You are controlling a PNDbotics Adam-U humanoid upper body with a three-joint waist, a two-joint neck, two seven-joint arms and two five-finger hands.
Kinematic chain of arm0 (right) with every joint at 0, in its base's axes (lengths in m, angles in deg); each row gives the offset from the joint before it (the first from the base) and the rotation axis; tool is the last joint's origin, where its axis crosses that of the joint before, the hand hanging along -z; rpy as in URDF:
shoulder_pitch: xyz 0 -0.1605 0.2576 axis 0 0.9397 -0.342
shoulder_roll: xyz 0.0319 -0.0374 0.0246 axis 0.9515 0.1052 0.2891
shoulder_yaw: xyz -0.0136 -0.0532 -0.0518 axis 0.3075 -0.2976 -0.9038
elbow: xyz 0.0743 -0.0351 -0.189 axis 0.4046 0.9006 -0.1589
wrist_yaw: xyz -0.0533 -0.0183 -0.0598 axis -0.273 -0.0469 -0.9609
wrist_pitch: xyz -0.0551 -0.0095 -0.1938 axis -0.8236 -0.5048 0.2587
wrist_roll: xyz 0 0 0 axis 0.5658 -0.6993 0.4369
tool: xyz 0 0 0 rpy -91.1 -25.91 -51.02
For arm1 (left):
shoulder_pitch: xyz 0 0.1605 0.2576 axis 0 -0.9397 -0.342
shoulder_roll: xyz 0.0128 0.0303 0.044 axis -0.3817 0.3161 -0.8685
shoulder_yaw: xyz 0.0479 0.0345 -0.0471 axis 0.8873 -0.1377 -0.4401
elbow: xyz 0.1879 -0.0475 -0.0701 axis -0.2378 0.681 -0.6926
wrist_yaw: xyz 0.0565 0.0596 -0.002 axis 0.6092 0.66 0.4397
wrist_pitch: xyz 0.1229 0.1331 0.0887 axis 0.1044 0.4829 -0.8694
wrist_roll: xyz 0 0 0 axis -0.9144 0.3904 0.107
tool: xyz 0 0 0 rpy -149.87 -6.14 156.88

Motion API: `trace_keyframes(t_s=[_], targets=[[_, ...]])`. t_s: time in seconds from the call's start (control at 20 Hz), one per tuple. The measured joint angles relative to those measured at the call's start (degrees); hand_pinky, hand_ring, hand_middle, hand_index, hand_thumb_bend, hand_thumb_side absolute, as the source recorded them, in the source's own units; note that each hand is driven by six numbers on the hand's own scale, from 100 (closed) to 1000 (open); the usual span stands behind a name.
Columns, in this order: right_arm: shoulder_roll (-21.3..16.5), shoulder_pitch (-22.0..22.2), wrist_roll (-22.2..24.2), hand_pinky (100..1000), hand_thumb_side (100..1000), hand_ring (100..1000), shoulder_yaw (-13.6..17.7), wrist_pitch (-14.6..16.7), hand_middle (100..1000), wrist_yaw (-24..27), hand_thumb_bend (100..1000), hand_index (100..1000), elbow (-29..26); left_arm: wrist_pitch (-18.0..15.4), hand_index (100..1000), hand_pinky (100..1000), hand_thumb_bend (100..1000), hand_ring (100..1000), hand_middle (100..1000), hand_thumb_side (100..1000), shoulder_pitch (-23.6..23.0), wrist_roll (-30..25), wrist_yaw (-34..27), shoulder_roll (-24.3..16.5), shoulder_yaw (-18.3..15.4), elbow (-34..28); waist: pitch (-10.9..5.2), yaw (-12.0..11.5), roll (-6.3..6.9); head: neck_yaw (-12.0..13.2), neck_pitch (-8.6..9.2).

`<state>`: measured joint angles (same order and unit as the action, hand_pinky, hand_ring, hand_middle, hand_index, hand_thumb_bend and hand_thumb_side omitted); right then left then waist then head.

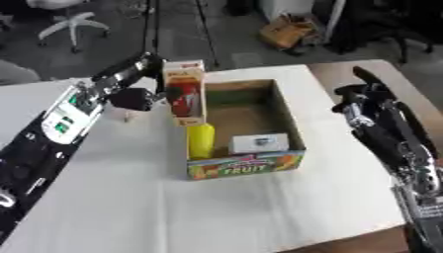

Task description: Pick up objects on the table and place them in the box.

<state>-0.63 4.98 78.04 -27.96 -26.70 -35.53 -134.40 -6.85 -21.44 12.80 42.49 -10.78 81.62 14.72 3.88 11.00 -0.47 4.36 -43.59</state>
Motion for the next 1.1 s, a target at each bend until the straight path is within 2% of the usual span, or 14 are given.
trace_keyframes(t_s=[0.2, 0.4, 0.45, 0.5, 0.55, 0.6, 0.65, 0.85, 1.1], targets=[[0.0, -0.1, -1.0, 742, 521, 638, -0.2, -0.3, 707, 0.0, 127, 1000, 0.1, -1.8, 529, 502, 408, 382, 350, 567, 0.5, 3.7, 3.8, 2.1, 0.0, 3.3, -0.01, 0.2, 0.01, 0.2, 0.00], [0.0, -0.1, -2.3, 768, 513, 644, -0.3, -0.6, 708, 0.0, 129, 1000, 0.3, -3.2, 559, 516, 426, 414, 409, 579, 0.5, 6.6, 7.8, 3.1, -0.4, 5.0, -0.01, 0.3, 0.02, 0.2, 0.00], [0.0, -0.1, -2.8, 850, 499, 663, -0.3, -0.7, 715, 0.0, 141, 994, 0.3, -3.4, 747, 620, 601, 613, 670, 725, 0.5, 7.1, 8.7, 3.2, -0.4, 5.3, -0.02, 0.3, 0.02, 0.1, 0.00], [0.1, -0.1, -3.3, 850, 499, 663, -0.1, -0.9, 715, 0.0, 141, 994, 0.3, -3.5, 747, 620, 601, 613, 670, 725, 0.5, 7.3, 9.6, 3.3, -0.3, 5.7, -0.02, 0.4, 0.03, 0.1, 0.00], [0.1, -0.1, -4.0, 856, 499, 665, 0.1, -1.1, 715, -0.1, 138, 994, 0.3, -3.6, 841, 680, 706, 724, 791, 851, 0.5, 7.3, 10.6, 3.3, 0.0, 6.2, -0.02, 0.5, 0.04, 0.1, 0.00], [0.1, -0.1, -4.8, 856, 499, 664, 0.2, -1.3, 714, -0.2, 138, 993, 0.3, -3.9, 853, 688, 719, 739, 807, 864, 0.5, 6.9, 11.6, 3.4, 0.5, 6.6, -0.04, 0.6, 0.06, 0.1, 0.00], [0.1, -0.1, -5.7, 854, 501, 662, 0.4, -1.5, 711, -0.2, 136, 993, 0.3, -4.3, 879, 710, 735, 772, 845, 921, 0.5, 6.4, 12.5, 3.5, 1.0, 7.1, -0.04, 0.6, 0.06, 0.1, 0.00], [0.2, -0.1, -8.8, 853, 503, 660, 0.3, -2.1, 702, -0.4, 133, 993, 0.3, -6.7, 884, 714, 730, 777, 857, 941, 0.5, 3.3, 16.3, 3.7, 1.2, 8.2, -0.04, 0.6, 0.06, 0.0, 0.00], [0.2, -0.1, -10.4, 852, 505, 659, 0.0, -2.4, 699, -0.4, 132, 993, 0.3, -8.7, 884, 714, 704, 776, 856, 943, 0.3, 0.7, 21.0, 4.9, -1.2, 8.2, -0.04, 0.5, 0.05, -0.1, 0.00]])
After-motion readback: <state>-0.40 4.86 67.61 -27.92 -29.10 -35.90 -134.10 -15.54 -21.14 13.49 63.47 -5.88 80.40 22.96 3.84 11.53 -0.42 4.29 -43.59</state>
